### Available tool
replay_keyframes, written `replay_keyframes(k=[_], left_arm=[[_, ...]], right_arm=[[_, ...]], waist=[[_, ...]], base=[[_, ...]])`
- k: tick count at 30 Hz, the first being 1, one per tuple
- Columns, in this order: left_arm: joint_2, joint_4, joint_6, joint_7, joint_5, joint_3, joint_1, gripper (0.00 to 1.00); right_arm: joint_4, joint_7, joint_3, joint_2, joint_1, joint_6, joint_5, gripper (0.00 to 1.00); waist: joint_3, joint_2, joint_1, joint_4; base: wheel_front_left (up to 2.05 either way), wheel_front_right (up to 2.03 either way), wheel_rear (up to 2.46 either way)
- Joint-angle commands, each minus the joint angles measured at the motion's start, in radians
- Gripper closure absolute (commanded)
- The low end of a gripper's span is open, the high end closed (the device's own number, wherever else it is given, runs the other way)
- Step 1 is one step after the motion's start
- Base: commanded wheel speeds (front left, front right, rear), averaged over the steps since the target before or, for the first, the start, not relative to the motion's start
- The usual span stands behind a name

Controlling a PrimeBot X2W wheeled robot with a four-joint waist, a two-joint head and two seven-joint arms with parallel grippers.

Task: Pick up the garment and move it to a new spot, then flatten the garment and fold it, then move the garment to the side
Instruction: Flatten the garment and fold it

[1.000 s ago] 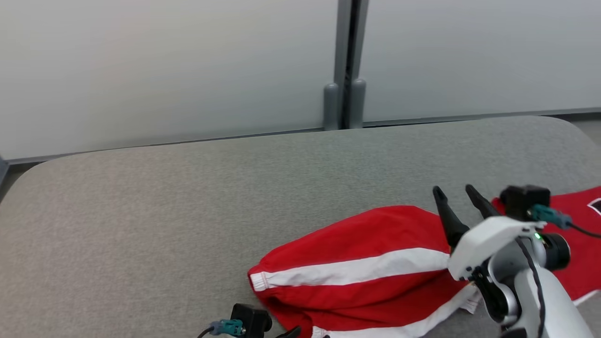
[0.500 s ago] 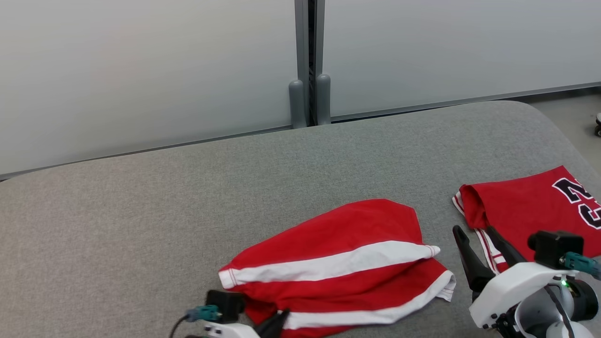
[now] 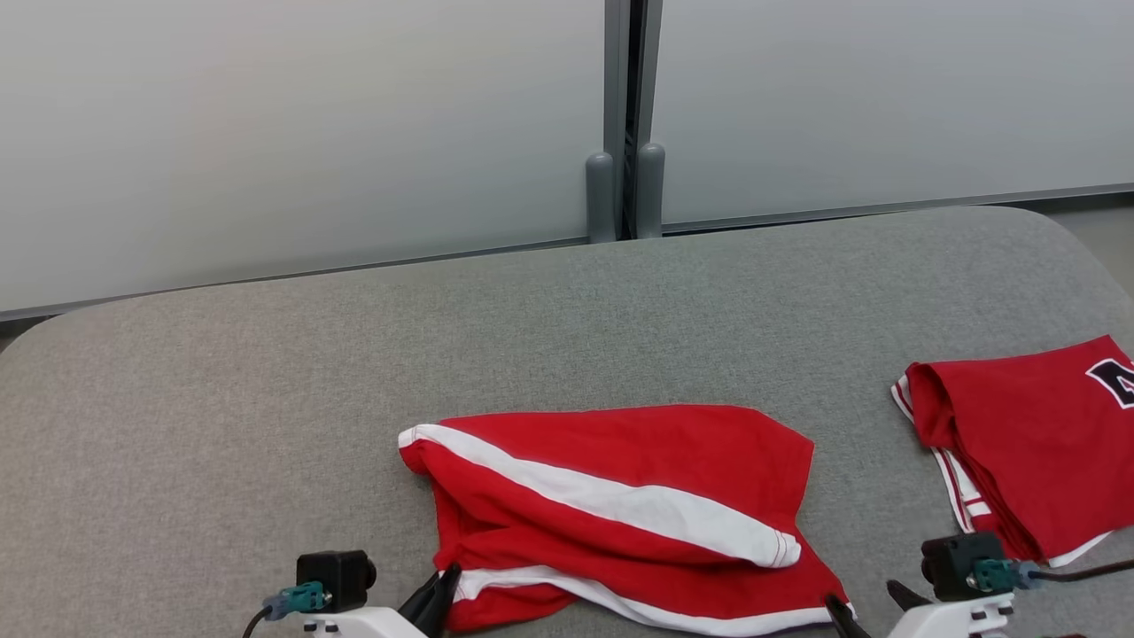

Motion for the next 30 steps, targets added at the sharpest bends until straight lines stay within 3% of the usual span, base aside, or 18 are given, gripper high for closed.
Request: replay_keyframes(k=[1,7,12,18,19,20,21,24,25,30], left_arm=[[0.006,-0.003,0.005,-0.008,-0.003,0.005,0.007,1.00],[0.003,-0.013,0.008,-0.015,-0.013,0.010,0.016,1.00],[0.000,-0.017,0.002,-0.018,-0.009,0.008,-0.005,1.00],[-0.002,-0.014,-0.005,-0.011,-0.006,0.002,-0.020,1.00],[-0.002,-0.014,-0.006,-0.012,-0.007,0.001,-0.020,1.00],[-0.001,-0.014,-0.006,-0.013,-0.008,0.002,-0.021,1.00],[-0.001,-0.014,-0.005,-0.013,-0.009,0.001,-0.022,1.00],[-0.001,-0.016,-0.006,-0.013,-0.012,0.002,-0.024,1.00],[-0.001,-0.016,-0.006,-0.014,-0.014,0.003,-0.024,1.00],[0.002,-0.018,-0.005,-0.017,-0.017,0.005,-0.026,1.00]], right_arm=[[-0.024,0.021,-0.009,-0.006,0.021,0.000,-0.007,0.00],[-0.027,0.035,-0.071,-0.001,0.036,0.000,-0.051,0.00],[0.071,0.008,-0.090,0.003,-0.021,0.000,-0.040,0.00],[0.192,0.009,-0.041,0.003,-0.080,0.000,-0.011,0.00],[0.203,0.010,-0.035,0.002,-0.083,0.000,-0.004,0.05],[0.215,0.015,-0.031,0.002,-0.083,0.000,0.000,0.20],[0.222,0.019,-0.027,0.003,-0.084,0.000,0.003,0.26],[0.233,0.032,-0.022,0.003,-0.079,0.000,0.015,0.35],[0.236,0.035,-0.018,0.003,-0.078,0.000,0.016,0.53],[0.241,0.022,-0.003,0.003,-0.097,0.000,0.009,0.64]], waist=[[0.003,0.0000,0.0000,0.003],[0.016,0.0000,0.0000,0.003],[0.034,0.0000,0.0000,0.007],[0.045,0.0000,0.0000,0.022],[0.046,0.0000,0.0000,0.023],[0.048,0.0000,0.0000,0.024],[0.048,0.0000,0.0000,0.025],[0.050,0.0000,0.0000,0.026],[0.050,0.0000,0.0000,0.025],[0.053,0.0000,0.0000,0.021]], base=[[0.00,0.00,0.00],[0.00,0.00,0.00],[0.00,0.00,0.00],[0.00,0.00,0.00],[0.00,0.00,0.00],[0.00,0.00,0.00],[0.00,0.00,0.00],[0.00,0.00,0.00],[0.00,0.00,0.00],[0.00,0.00,0.00]])
